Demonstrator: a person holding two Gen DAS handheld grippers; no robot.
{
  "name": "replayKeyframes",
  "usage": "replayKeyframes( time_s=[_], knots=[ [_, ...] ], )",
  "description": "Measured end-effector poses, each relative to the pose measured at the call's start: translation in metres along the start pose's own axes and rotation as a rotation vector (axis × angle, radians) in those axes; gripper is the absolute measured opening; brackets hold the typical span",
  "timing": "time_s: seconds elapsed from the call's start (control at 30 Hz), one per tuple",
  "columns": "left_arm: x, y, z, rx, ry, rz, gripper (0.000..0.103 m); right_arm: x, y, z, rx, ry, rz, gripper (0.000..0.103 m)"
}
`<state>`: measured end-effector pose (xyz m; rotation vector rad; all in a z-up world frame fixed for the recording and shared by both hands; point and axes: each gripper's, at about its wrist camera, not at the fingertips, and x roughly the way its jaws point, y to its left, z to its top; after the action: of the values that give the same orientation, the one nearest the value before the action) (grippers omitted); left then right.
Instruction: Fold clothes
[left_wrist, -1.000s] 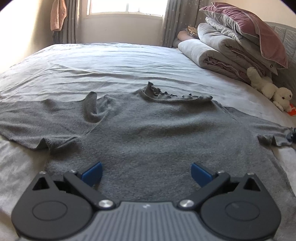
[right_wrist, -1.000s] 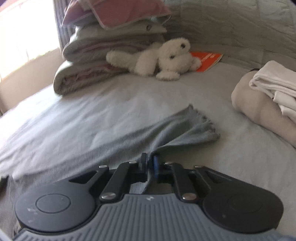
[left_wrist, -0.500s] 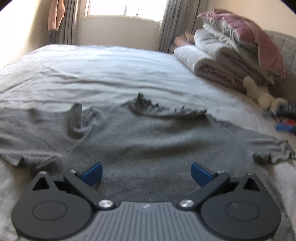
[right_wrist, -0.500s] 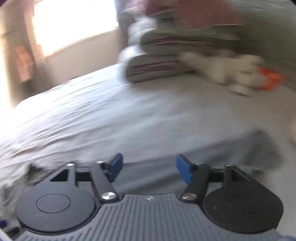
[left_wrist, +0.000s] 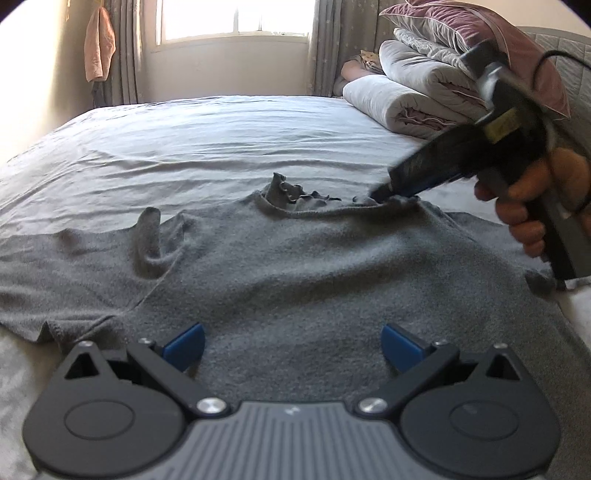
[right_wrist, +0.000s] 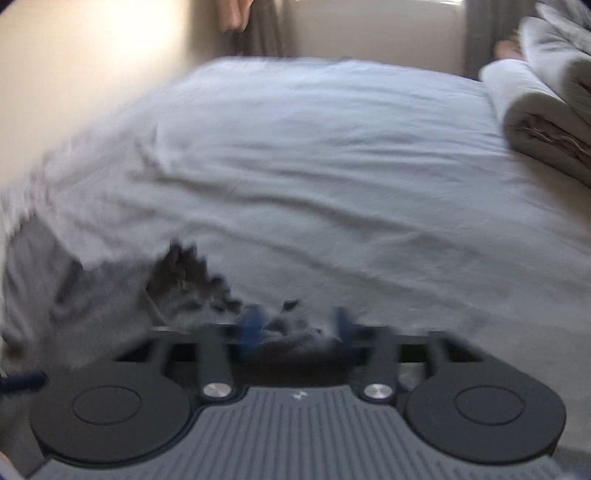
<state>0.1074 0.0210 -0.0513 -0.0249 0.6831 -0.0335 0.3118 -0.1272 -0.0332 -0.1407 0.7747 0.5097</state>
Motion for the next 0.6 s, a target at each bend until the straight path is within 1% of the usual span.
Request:
replayKeyframes(
  time_s=[0.03, 0.1, 0.17, 0.23, 0.27, 0.4, 0.43, 0.47, 0.5, 0.57, 0.6],
  knots=[
    [0.000, 0.000, 0.000, 0.001, 0.000, 0.001, 0.102, 0.002, 0.004, 0.000, -0.016, -0.006, -0.019, 0.001],
    [0.000, -0.001, 0.000, 0.003, -0.001, 0.003, 0.102, 0.005, 0.011, 0.001, -0.047, -0.018, -0.057, 0.001],
    [0.000, -0.002, 0.000, 0.003, -0.001, 0.005, 0.102, -0.001, 0.010, 0.004, -0.019, -0.095, -0.075, 0.001],
    [0.001, -0.002, 0.000, 0.005, -0.001, 0.006, 0.102, 0.001, 0.009, 0.005, 0.001, -0.125, -0.088, 0.001],
    [0.001, -0.002, 0.000, 0.005, -0.001, 0.007, 0.102, 0.006, 0.010, 0.006, -0.003, -0.116, -0.097, 0.001],
    [0.000, -0.003, 0.000, 0.005, -0.001, 0.007, 0.102, 0.024, 0.014, 0.002, -0.062, -0.054, -0.202, 0.002],
    [0.000, -0.002, 0.000, 0.004, -0.001, 0.006, 0.102, 0.024, 0.013, 0.002, -0.060, -0.057, -0.224, 0.011],
    [0.000, -0.002, 0.000, 0.001, -0.001, 0.006, 0.102, 0.020, 0.012, 0.003, -0.042, -0.066, -0.227, 0.014],
    [-0.001, -0.001, 0.000, -0.001, -0.001, 0.005, 0.102, 0.014, 0.010, 0.004, -0.014, -0.080, -0.208, 0.017],
    [-0.001, -0.001, 0.000, -0.004, 0.000, 0.006, 0.102, 0.004, 0.013, 0.008, 0.013, -0.101, -0.109, 0.027],
    [-0.001, -0.002, 0.000, -0.004, 0.000, 0.007, 0.102, -0.001, 0.016, 0.010, 0.012, -0.107, -0.053, 0.035]
  ],
)
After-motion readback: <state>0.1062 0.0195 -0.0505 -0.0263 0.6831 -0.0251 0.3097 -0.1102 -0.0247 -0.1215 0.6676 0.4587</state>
